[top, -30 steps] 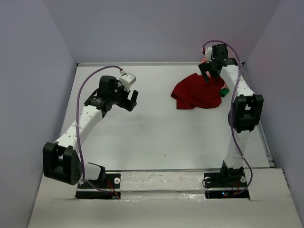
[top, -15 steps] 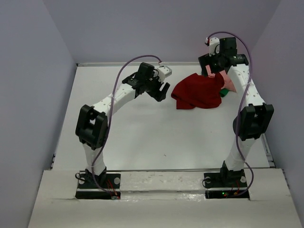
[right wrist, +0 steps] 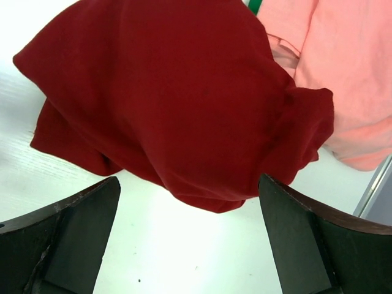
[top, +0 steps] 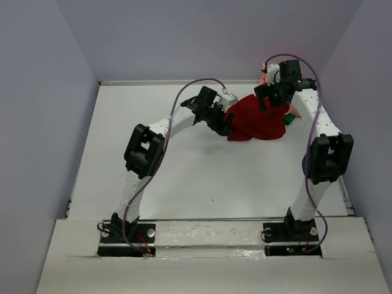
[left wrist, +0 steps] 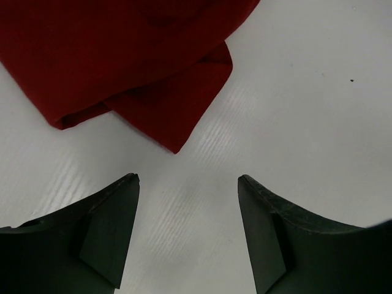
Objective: Fold and stack the t-shirts
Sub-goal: Flatten out the tshirt
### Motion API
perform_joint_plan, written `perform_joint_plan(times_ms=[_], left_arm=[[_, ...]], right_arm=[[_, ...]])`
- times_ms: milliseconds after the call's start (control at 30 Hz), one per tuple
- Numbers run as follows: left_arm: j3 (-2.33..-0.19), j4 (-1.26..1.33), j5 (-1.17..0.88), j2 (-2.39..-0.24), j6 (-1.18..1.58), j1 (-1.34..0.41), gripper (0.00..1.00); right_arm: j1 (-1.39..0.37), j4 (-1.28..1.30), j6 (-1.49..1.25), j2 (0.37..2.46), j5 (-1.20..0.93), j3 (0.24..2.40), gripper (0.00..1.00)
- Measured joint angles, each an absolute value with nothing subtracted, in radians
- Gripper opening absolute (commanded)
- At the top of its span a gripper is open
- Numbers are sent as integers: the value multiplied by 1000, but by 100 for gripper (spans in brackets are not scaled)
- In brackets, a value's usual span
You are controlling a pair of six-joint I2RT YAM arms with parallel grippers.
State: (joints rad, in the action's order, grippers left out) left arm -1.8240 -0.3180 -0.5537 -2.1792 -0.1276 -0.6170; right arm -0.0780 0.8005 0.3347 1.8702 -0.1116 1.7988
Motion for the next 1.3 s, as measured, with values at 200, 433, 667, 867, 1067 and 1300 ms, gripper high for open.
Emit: perform_joint_plan(times_ms=[200,433,667,867,1067,1300], left_arm=[[-1864,-303,-605,-2255,-87,-655,74],[-1895,-261,-626,-2298,-52,-680,74],[-1899,-242,-616,-2331,-39,-683,74],[-1899,-240,-578,-2333,-39,-678,73],[-1899,-245,-540,-2333,-39,-665,73],[-1910,-263,-519,-2342,-34,-651,73]], right_arm=[[-78,777,318,1865,-43,1789,100],[-78,757,317,1841,37,1783,100],[-78,748,318,1804,57,1783,100],[-78,748,318,1794,57,1783,100],[-78,748,318,1794,56,1764,100],[-78,748,318,1794,52,1763,100]])
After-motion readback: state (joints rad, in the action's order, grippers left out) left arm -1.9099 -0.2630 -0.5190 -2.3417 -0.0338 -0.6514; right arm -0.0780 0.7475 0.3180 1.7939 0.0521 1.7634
